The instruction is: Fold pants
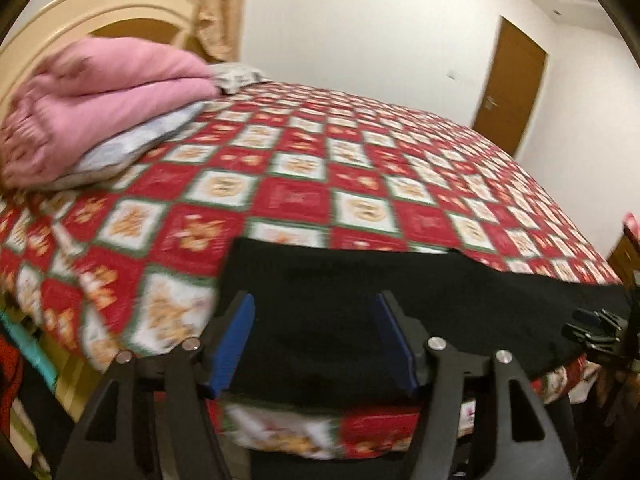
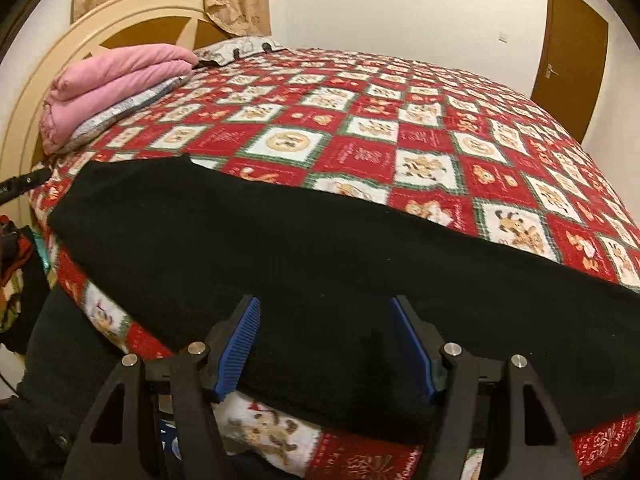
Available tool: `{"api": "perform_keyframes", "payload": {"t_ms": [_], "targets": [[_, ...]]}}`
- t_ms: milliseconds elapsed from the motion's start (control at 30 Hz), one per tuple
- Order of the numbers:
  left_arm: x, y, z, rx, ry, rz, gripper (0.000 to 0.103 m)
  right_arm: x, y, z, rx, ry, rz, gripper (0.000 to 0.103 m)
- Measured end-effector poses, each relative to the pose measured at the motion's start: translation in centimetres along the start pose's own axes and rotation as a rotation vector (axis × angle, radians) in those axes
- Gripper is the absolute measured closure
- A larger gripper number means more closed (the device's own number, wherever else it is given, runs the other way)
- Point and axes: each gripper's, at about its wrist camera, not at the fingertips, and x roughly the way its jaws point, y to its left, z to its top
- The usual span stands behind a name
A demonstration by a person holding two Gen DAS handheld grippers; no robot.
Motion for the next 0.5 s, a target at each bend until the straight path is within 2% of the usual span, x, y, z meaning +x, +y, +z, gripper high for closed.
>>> {"api": "perform_keyframes", "payload": {"t_ms": [233, 300, 500], "targets": [[4.6, -4.8, -1.7, 0.084, 0.115, -0.087, 0.038, 1.8, -1.7, -0.8, 0.03, 0.065, -0.055, 0.035], [5.6, -5.4, -2.7, 0.095, 0.149, -0.082, 0.037, 2.1, -2.0, -1.0, 0.034, 0.071, -0.05, 0.035], [5.7, -6.4, -3.8, 0.154, 0.121, -0.051, 0.031, 2.4, -1.9, -1.2, 0.014, 0.073, -0.052, 0.035]]}}
